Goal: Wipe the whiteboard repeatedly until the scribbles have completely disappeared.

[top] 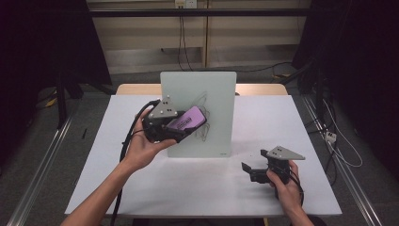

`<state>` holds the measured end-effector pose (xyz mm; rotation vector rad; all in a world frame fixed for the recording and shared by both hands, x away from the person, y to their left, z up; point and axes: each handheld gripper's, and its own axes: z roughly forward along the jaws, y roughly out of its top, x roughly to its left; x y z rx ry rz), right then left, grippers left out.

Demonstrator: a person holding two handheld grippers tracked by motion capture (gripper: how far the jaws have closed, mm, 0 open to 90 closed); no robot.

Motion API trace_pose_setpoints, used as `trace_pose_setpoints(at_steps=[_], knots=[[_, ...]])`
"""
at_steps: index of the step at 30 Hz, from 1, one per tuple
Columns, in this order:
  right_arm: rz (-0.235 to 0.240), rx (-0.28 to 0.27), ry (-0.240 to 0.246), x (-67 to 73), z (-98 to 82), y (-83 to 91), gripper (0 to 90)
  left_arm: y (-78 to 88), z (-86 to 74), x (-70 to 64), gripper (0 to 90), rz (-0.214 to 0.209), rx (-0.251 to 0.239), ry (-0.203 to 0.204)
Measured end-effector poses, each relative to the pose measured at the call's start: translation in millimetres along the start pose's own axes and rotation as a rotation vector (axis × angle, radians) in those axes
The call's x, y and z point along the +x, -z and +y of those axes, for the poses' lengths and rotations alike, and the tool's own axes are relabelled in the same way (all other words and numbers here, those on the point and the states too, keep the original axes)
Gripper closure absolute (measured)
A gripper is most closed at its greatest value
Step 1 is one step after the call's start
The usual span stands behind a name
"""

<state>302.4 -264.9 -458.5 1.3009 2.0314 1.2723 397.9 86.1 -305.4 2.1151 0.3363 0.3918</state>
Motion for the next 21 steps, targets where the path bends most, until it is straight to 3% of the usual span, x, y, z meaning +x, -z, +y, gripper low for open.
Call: trace_pose_setpoints(at_steps=[14,21], knots=[[0.003,0.001,0.0,0.1,0.0,-0.1,6.6,-15.7,25.2,10.5,41.2,0.018,-0.01,-0.04],[0.006,0.0,0.002,-0.4,-0.2,-0.3,6.6,-15.7,36.4,23.5,41.2,0.027,-0.015,-0.056]])
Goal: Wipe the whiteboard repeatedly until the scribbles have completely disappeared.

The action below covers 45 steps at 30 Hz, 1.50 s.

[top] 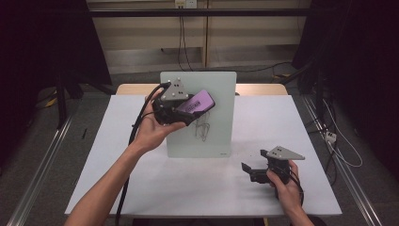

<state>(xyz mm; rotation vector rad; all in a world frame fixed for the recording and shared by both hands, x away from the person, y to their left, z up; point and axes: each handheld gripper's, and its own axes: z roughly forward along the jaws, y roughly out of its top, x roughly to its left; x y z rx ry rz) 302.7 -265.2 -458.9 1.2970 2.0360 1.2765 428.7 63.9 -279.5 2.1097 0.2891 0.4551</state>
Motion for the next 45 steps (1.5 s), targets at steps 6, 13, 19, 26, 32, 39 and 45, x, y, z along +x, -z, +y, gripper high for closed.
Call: trace_pose_setpoints(at_steps=[6,13,19,26,32,39,45], knots=[[0.002,-0.001,-0.005,-0.6,-0.1,0.0,6.6,-4.2,3.1,7.3,41.2,0.0,0.015,-0.019],[0.005,0.004,-0.003,-0.7,-0.3,-0.4,6.6,-7.9,2.7,14.2,41.2,-0.007,0.005,-0.02],[0.004,0.011,-0.003,-0.3,-0.3,-1.0,6.7,-9.8,9.6,15.2,41.2,0.01,0.007,-0.05],[0.007,0.012,-0.002,-0.2,-0.5,-1.0,6.8,-12.3,10.2,14.7,41.2,0.016,0.019,-0.055],[0.008,0.011,0.003,0.0,-0.5,-1.2,6.8,-13.1,10.7,13.5,41.2,0.025,0.031,-0.066],[0.009,0.013,0.002,0.6,-0.5,-1.2,7.0,-17.7,7.8,8.4,41.2,0.023,0.054,-0.08],[0.008,0.011,0.003,0.6,-0.3,-0.8,7.1,-23.7,1.1,1.0,41.2,0.017,0.069,-0.089]])
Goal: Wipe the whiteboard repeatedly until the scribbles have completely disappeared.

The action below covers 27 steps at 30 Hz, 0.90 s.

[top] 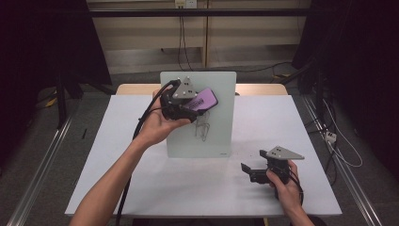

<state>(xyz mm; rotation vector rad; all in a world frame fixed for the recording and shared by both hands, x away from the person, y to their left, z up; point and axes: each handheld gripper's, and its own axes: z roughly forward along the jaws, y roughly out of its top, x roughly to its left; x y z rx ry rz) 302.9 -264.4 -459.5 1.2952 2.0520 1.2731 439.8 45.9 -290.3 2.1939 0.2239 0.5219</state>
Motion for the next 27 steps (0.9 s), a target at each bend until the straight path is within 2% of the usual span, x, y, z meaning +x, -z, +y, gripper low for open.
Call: trace_pose_setpoints(at_steps=[11,16,18,27], knots=[[0.0,-0.001,-0.004,0.3,0.2,0.5,7.5,-10.3,-13.2,-15.6,41.2,-0.028,0.054,-0.027],[0.0,-0.001,-0.002,0.4,0.3,0.4,7.5,-10.0,-12.3,-14.9,41.2,-0.034,0.057,-0.033],[0.001,-0.001,-0.003,0.1,0.2,0.4,7.5,-7.0,-10.2,-12.1,41.2,-0.026,0.057,-0.036],[0.0,-0.002,0.003,-0.3,0.0,0.7,7.3,15.0,1.8,11.9,41.2,0.032,0.003,0.005]])
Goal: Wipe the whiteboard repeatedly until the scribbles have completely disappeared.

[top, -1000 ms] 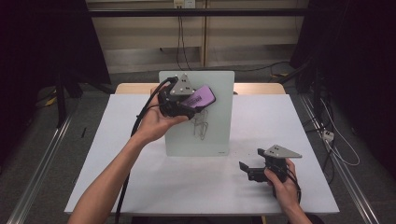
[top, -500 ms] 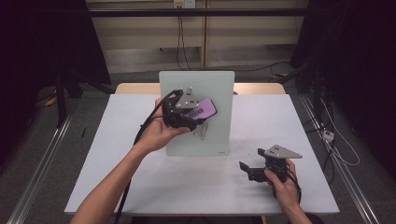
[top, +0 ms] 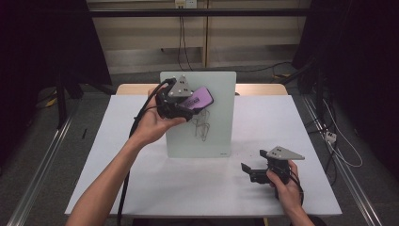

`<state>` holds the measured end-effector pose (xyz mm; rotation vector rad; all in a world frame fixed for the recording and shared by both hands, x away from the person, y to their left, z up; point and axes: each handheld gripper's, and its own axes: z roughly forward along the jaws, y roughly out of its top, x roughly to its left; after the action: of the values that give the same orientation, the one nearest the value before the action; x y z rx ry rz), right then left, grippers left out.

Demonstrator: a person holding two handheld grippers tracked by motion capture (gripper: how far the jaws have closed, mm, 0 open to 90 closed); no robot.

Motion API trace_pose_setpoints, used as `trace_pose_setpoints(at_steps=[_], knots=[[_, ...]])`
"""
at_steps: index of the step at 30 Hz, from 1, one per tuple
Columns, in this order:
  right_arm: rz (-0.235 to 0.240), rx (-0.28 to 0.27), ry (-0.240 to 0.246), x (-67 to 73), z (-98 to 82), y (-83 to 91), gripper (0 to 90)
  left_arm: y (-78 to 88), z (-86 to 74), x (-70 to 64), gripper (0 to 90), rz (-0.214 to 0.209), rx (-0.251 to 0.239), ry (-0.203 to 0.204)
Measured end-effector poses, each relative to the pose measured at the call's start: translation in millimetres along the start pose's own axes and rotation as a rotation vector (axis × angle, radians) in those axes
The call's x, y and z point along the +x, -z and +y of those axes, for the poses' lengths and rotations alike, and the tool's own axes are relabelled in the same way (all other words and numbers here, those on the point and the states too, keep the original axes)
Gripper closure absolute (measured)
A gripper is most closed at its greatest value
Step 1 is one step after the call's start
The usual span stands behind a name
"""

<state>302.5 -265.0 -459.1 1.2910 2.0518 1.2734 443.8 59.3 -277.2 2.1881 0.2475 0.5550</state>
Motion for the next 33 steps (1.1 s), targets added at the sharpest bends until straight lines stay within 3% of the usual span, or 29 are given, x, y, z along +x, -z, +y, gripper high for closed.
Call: trace_pose_setpoints(at_steps=[4,7,15,26,33], knots=[[0.002,0.0,-0.006,0.7,0.2,-0.3,7.4,4.2,-0.5,4.4,41.2,0.011,-0.024,0.022],[0.0,0.001,-0.006,0.5,0.2,-0.4,7.2,2.8,-1.5,2.3,41.2,0.011,-0.014,0.017],[0.001,0.001,-0.004,1.2,0.2,-0.6,7.2,-12.6,-5.4,-14.1,41.1,-0.02,0.024,-0.016],[0.002,0.001,-0.007,0.6,0.1,-0.7,7.0,-32.0,-13.1,-38.8,41.0,-0.032,0.072,-0.067],[0.001,0.001,-0.002,-0.1,0.0,-1.3,7.0,-42.2,-21.5,-51.2,40.9,-0.075,0.113,-0.085]])
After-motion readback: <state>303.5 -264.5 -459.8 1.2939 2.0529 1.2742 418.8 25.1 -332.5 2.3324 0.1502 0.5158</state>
